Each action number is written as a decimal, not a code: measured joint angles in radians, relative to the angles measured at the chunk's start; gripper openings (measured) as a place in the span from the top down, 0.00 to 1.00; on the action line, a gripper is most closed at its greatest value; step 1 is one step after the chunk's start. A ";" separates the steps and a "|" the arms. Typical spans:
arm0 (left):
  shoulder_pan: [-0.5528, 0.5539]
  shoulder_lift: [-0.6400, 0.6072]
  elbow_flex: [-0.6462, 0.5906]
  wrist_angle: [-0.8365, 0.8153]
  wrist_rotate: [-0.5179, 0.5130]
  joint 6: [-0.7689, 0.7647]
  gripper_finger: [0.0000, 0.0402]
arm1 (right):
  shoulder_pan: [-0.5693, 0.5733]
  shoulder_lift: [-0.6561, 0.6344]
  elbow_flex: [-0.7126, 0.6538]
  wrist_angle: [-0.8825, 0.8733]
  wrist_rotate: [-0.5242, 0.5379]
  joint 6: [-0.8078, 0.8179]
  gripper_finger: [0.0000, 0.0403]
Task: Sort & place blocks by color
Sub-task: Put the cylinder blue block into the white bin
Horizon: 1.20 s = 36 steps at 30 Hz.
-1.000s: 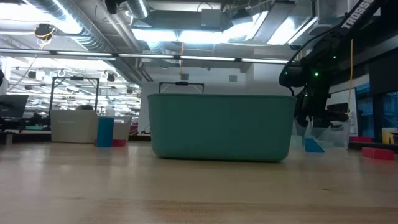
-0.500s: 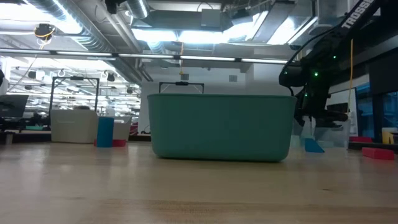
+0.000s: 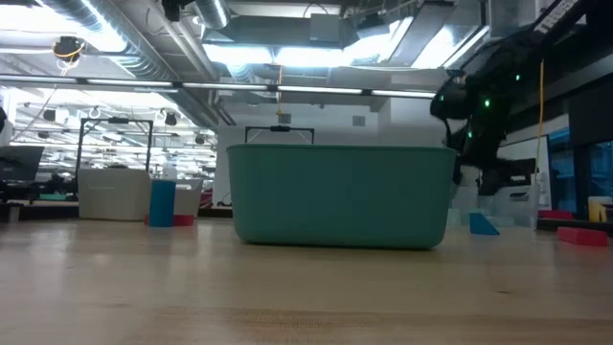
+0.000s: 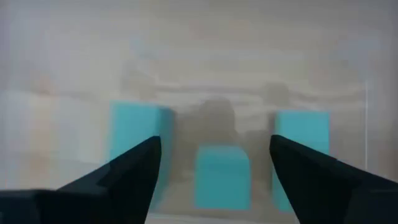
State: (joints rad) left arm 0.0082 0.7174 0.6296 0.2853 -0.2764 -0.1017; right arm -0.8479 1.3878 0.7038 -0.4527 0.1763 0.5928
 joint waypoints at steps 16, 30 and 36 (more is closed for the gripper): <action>0.000 0.000 0.000 0.000 0.000 0.000 0.43 | 0.120 -0.424 0.127 0.034 -0.211 -0.113 0.24; 0.000 0.000 0.000 0.000 0.061 -0.075 0.43 | 0.575 -0.469 0.127 0.492 -0.410 -0.181 0.24; 0.000 0.000 0.000 -0.007 0.061 -0.074 0.43 | 0.699 -0.437 0.127 0.564 -0.347 -0.313 0.24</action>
State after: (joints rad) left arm 0.0080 0.7177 0.6300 0.2779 -0.2150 -0.1757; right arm -0.1494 0.9507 0.8307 0.1111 -0.1705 0.2802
